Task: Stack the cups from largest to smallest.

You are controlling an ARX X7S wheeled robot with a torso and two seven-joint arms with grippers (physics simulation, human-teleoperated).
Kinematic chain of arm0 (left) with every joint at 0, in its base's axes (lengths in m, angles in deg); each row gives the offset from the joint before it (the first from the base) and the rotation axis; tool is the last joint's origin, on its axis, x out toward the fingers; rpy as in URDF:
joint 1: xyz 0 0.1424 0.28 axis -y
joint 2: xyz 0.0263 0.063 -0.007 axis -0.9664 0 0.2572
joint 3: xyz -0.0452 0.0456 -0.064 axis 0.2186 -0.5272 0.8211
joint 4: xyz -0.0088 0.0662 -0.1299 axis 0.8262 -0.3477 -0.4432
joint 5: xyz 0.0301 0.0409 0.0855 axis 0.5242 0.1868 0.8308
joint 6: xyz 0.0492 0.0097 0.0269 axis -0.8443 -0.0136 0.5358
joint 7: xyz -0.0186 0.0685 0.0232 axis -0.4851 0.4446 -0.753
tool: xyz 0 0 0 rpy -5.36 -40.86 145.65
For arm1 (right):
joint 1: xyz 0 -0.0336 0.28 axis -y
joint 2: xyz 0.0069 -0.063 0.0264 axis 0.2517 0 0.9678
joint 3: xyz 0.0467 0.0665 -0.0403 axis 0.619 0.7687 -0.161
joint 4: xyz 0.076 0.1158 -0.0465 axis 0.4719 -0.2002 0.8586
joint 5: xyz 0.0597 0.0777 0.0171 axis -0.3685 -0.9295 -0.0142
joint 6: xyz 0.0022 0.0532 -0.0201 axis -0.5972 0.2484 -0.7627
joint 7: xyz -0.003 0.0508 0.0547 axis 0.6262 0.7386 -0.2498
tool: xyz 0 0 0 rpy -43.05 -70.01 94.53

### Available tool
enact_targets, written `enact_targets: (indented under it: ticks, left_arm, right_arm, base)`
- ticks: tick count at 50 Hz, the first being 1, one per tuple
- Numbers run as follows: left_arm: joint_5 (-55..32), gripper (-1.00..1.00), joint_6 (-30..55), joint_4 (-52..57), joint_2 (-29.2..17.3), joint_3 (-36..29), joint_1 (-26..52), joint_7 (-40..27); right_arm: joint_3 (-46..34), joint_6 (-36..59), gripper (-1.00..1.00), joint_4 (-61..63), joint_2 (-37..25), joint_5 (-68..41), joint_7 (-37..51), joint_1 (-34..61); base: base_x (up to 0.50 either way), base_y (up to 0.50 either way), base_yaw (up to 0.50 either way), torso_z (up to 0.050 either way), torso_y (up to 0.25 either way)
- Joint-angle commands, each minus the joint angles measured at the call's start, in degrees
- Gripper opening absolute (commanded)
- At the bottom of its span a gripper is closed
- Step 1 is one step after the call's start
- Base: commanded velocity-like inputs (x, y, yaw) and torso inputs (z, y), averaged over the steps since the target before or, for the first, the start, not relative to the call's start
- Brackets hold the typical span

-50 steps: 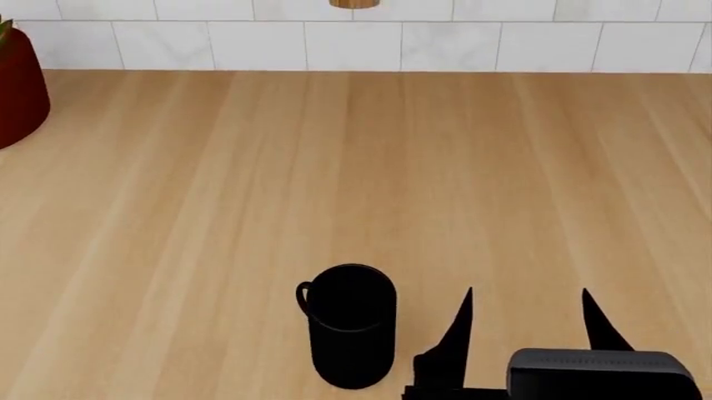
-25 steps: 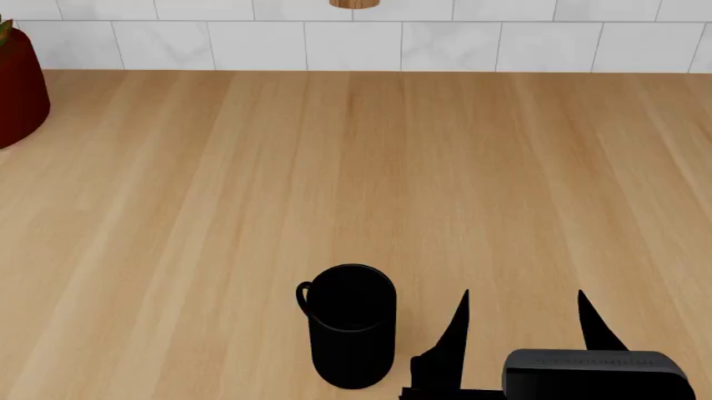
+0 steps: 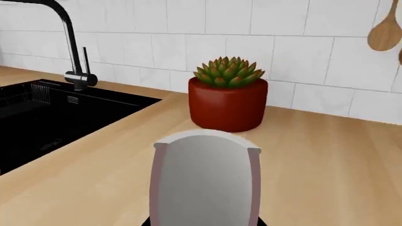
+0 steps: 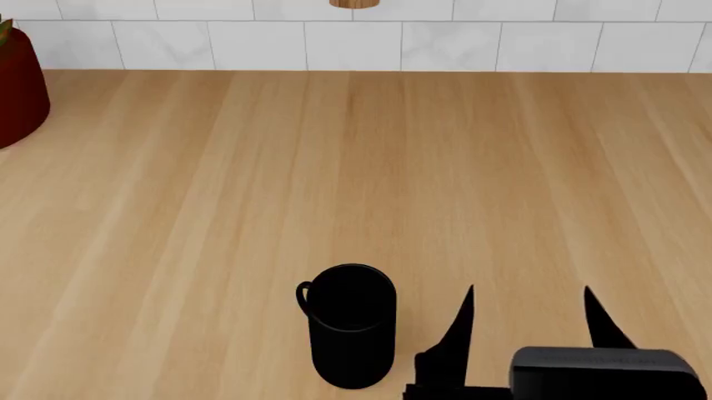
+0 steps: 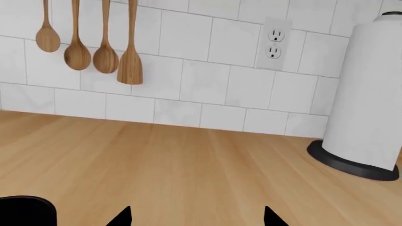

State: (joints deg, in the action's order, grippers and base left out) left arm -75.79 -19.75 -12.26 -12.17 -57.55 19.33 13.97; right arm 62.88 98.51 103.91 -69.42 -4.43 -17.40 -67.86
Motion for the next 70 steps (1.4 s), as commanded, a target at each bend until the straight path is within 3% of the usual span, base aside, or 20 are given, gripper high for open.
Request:
enact_targets:
  ticks: [1, 6, 11, 14, 25, 35, 52, 70]
  left_arm:
    - [-3.1, -1.00, 4.9, 6.5, 0.7, -11.0, 13.9, 4.2]
    - [-1.2, -1.00, 6.2, 4.9, 4.0, -18.2, 21.4, 9.4]
    - [-7.0, -1.00, 9.1, 3.7, 8.9, -20.6, 28.2, 9.0]
    - [-6.2, -1.00, 10.3, 3.4, 10.1, -23.5, 31.6, 10.8]
    - [-12.1, -1.00, 15.0, -1.0, 16.6, -25.8, 43.8, 9.1]
    - [-18.5, -1.00, 18.8, -6.3, 21.9, -28.7, 48.4, 8.9]
    - [-24.2, -1.00, 25.5, -16.7, 27.0, -33.7, 59.5, 12.4]
    - [-28.1, -1.00, 27.3, -16.5, 29.5, -35.9, 59.9, 10.6]
  right_arm:
    - [1.8, 3.4, 1.00, 4.9, -0.9, -0.3, -0.7, -0.9]
    - [2.4, 4.1, 1.00, 5.8, -1.1, -1.1, -0.8, -0.9]
    - [4.0, 4.6, 1.00, 6.1, -1.8, -1.8, -0.7, -0.8]
    - [4.5, 5.4, 1.00, 7.0, -2.1, -2.2, -0.6, -0.9]
    - [5.8, 6.2, 1.00, 8.1, -2.8, -3.2, -0.6, -0.7]
    - [6.8, 9.2, 1.00, 10.8, -4.6, -3.5, 0.2, -0.3]
    - [11.7, 21.0, 1.00, 17.3, -7.4, -16.7, -5.0, -0.6]
    - [14.7, 26.5, 1.00, 20.1, -10.2, -23.9, -7.0, -1.6]
  base:
    - [0.00, 0.00, 0.00, 0.000, 0.000]
    - [0.00, 0.00, 0.00, 0.000, 0.000]
    - [0.00, 0.00, 0.00, 0.000, 0.000]
    - [0.00, 0.00, 0.00, 0.000, 0.000]
    - [0.00, 0.00, 0.00, 0.000, 0.001]
    - [0.00, 0.00, 0.00, 0.000, 0.000]
    - [0.00, 0.00, 0.00, 0.000, 0.001]
    - [0.00, 0.00, 0.00, 0.000, 0.001]
